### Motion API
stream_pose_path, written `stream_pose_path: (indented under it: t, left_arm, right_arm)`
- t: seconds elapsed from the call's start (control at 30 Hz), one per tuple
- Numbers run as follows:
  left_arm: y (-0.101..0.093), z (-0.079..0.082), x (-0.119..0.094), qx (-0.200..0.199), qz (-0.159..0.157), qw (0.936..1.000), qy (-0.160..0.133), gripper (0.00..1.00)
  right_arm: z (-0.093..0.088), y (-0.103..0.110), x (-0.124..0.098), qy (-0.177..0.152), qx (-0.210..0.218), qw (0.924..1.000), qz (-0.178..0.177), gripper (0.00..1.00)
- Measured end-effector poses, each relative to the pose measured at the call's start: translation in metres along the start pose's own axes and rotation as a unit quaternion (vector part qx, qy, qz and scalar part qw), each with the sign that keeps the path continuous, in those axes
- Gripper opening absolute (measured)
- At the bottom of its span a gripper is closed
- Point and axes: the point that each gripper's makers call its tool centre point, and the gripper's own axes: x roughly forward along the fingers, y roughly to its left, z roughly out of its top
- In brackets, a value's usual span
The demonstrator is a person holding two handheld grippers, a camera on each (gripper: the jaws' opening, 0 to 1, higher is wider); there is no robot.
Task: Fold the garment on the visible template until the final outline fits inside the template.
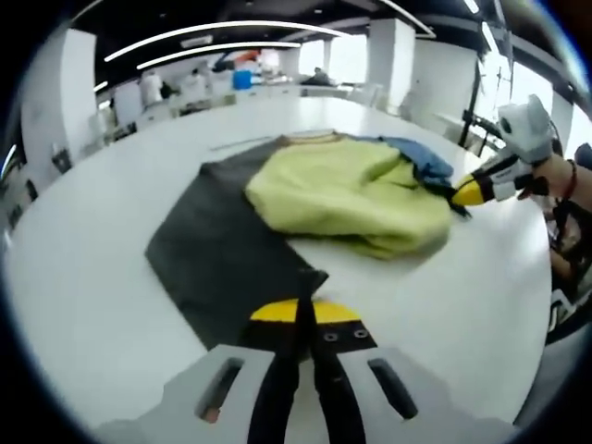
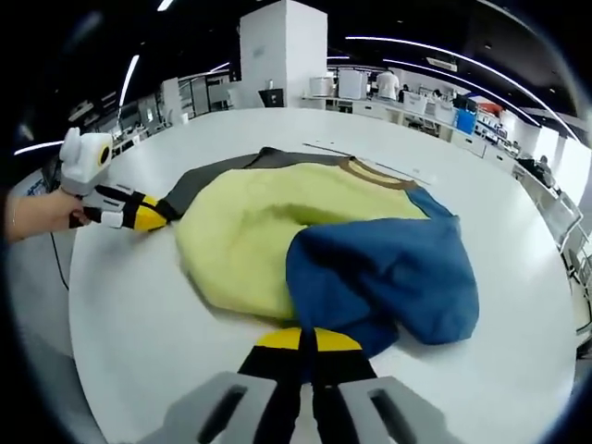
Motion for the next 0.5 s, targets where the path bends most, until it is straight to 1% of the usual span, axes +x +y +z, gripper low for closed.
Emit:
stream_pose_path:
  t: [0.13, 0.2, 0.33, 0.5]
  left_arm:
    - [0.007, 0.002, -0.007, -0.002, 0.005, 1.0, -0.001, 0.0]
    - [0.013, 0.004, -0.01, 0.005, 0.01, 0.9999, -0.002, 0.0]
    - [0.023, 0.009, -0.017, 0.006, 0.017, 0.9998, -0.008, 0.0]
    - [0.035, 0.014, -0.024, 0.007, 0.028, 0.9995, -0.015, 0.0]
  right_arm:
    - [0.012, -0.002, -0.011, -0.024, 0.003, 0.9997, 0.003, 0.0]
    - [0.014, -0.004, -0.016, -0.027, 0.0, 0.9996, 0.006, 0.0]
    - [0.019, -0.01, -0.025, -0.031, -0.009, 0.9995, 0.004, 0.0]
    - [0.023, -0.017, -0.033, -0.033, 0.0, 0.9994, 0.004, 0.0]
